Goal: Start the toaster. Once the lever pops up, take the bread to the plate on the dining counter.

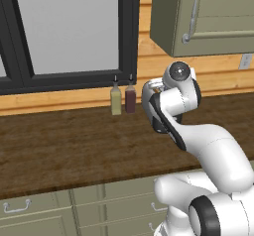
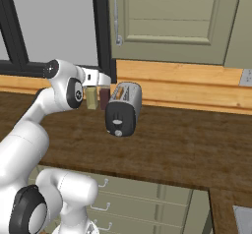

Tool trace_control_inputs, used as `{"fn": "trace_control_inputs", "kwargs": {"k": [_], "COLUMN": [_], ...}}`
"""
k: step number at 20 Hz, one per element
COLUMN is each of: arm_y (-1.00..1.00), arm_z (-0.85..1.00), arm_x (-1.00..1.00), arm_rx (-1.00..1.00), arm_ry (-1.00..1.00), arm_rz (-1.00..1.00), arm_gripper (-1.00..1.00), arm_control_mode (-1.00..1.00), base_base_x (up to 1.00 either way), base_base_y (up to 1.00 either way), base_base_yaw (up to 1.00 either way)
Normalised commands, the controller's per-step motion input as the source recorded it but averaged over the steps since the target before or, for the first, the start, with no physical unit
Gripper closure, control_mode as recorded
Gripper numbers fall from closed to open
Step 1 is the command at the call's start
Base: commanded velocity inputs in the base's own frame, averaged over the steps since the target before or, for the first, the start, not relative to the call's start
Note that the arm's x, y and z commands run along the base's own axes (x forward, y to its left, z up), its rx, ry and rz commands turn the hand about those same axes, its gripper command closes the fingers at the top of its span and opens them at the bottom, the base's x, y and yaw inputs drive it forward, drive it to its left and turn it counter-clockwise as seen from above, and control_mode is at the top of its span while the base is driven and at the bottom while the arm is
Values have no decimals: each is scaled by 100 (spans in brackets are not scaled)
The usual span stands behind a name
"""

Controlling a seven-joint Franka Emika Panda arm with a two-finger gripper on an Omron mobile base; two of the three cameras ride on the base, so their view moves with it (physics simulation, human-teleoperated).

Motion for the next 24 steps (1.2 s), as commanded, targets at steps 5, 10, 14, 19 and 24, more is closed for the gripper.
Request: {"fn": "trace_control_inputs", "kwargs": {"k": [5,10,14,19,24], "arm_y": [-6,-17,-6,0,0], "arm_z": [-5,-19,-21,-5,0], "arm_x": [-8,-11,-5,9,19], "arm_rx": [0,0,1,0,0], "arm_ry": [0,0,0,0,3], "arm_rz": [0,0,3,0,0], "arm_gripper": [-100,-100,-100,-100,-100], "arm_control_mode": [-100,-100,-100,-100,-100], "base_base_x": [0,0,0,0,0], "base_base_y": [0,0,0,0,0], "base_base_yaw": [0,0,0,0,0]}}
